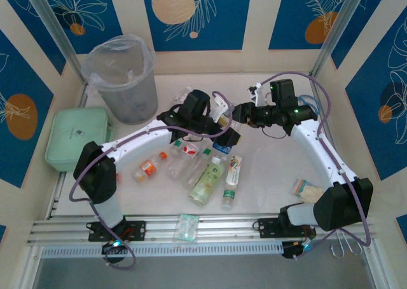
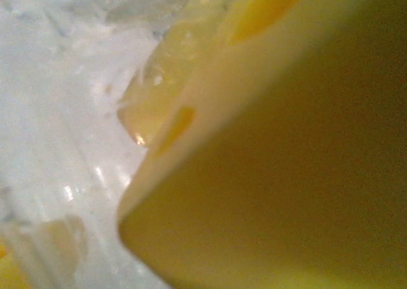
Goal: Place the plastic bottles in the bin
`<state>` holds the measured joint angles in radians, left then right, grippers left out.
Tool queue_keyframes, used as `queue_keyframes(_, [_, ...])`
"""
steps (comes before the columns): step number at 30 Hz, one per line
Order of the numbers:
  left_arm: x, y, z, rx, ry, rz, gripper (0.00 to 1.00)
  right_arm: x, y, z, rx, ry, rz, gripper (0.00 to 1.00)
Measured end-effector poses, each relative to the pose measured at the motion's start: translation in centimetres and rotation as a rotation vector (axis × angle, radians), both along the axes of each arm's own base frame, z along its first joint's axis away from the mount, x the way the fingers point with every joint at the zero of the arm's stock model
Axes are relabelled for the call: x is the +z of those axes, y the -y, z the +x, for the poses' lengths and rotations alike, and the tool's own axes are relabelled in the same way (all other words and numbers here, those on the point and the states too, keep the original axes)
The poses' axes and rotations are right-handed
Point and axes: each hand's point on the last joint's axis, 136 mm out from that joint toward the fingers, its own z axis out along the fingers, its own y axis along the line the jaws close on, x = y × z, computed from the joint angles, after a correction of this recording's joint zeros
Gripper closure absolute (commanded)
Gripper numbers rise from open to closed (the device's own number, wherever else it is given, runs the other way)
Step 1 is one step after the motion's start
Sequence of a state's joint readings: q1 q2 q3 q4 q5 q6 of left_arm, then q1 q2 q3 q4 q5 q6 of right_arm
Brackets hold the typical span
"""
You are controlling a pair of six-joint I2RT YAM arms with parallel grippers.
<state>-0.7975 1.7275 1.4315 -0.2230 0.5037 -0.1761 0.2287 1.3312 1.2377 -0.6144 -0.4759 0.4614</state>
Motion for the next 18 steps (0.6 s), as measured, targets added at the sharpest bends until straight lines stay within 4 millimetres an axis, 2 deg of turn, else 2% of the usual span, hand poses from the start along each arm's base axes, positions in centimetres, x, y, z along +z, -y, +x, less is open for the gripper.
queue_keyframes(5, [0.2,0.3,-0.1,0.001,0.004,-0.010,0.32,0.0,0.1,0.2,-0.007,0.004,-0.004,0.81])
queue_keyframes(8, [0.3,0.3,0.0,0.013,-0.006,-0.015,0.39,0.1,0.1,0.2,-0.010,0.011,-0.006,0.80])
queue_keyframes(10, [0.3,0.3,0.1,0.018,-0.007,-0.015,0.41,0.1,0.2,0.3,-0.012,0.014,-0.009,0.75])
queue_keyframes(13, [0.2,0.3,0.1,0.022,-0.011,-0.017,0.45,0.0,0.4,0.4,-0.017,0.013,-0.011,0.61])
queue_keyframes(17, [0.2,0.4,0.3,0.030,-0.014,-0.028,0.47,-0.1,0.8,0.2,-0.016,0.011,-0.009,0.31])
queue_keyframes(18, [0.2,0.5,0.3,0.032,-0.008,-0.033,0.47,-0.3,1.1,0.1,-0.025,0.000,-0.004,0.27])
